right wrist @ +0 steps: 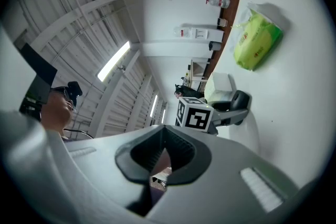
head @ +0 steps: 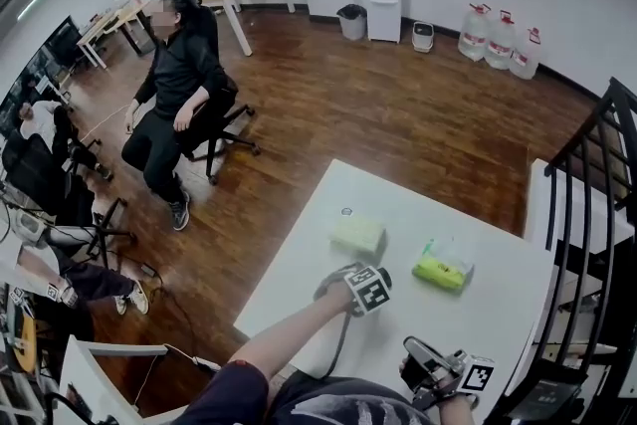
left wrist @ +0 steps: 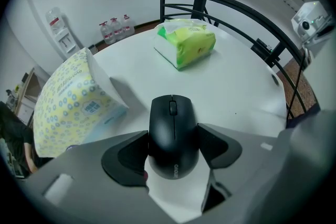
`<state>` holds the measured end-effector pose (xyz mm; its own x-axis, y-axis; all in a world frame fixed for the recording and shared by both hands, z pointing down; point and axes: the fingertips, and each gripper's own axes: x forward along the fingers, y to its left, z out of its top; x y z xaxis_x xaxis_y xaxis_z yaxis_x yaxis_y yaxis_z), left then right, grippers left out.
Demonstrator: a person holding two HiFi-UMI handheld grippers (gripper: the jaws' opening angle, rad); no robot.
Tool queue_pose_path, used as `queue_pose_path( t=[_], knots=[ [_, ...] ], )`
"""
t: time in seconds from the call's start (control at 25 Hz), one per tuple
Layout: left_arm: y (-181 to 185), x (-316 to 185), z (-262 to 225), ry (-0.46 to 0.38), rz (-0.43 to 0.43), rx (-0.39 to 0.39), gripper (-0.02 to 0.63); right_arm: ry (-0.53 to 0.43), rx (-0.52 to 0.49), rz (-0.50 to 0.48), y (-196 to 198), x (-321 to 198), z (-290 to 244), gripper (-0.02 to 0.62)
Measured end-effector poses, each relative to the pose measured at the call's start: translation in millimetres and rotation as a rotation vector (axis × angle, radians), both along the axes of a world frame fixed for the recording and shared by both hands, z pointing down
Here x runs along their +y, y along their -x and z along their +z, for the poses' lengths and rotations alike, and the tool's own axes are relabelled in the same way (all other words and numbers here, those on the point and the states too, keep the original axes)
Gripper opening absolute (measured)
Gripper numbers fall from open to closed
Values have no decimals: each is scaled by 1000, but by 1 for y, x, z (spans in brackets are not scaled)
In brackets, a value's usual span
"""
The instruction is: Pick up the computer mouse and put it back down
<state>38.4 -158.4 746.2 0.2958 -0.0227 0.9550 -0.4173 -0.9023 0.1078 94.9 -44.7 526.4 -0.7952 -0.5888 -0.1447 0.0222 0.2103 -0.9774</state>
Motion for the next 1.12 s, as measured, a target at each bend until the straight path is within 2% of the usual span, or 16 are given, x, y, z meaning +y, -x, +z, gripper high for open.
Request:
queue_pose_path(
  t=[0.2, 0.4, 0.48, 0.56, 0.64, 0.68, 0.72, 0.8, 0.88, 1.12],
  knots=[
    [10, 3, -2, 8, -15, 13, 305, -9, -3, 19, 4, 7, -4, 5],
    [15, 12, -29, 45, -90, 105, 305, -26, -3, 26, 2, 12, -12, 5],
    [34, 9, -50, -7, -111, 114, 305, -46, 0, 14, 12, 15, -11, 5],
    [69, -3, -72, -111, -132, 67, 305, -71, 4, -5, 27, 18, -8, 5],
    [88, 1, -86, -137, -148, 52, 305, -92, 12, -12, 35, 20, -7, 5],
    [87, 7, -92, -119, -159, 83, 305, -99, 16, -15, 36, 21, -9, 5],
    [79, 13, -103, -97, -173, 151, 305, -106, 19, -22, 35, 20, -12, 5],
    [55, 19, -139, -84, -210, 330, 305, -116, 21, -43, 32, 17, -22, 5],
    [44, 24, -175, -98, -252, 458, 305, -117, 21, -48, 26, 23, -31, 5],
    [27, 59, -269, -93, -289, 711, 305, -116, 0, -23, 8, 48, -43, 5]
  ],
)
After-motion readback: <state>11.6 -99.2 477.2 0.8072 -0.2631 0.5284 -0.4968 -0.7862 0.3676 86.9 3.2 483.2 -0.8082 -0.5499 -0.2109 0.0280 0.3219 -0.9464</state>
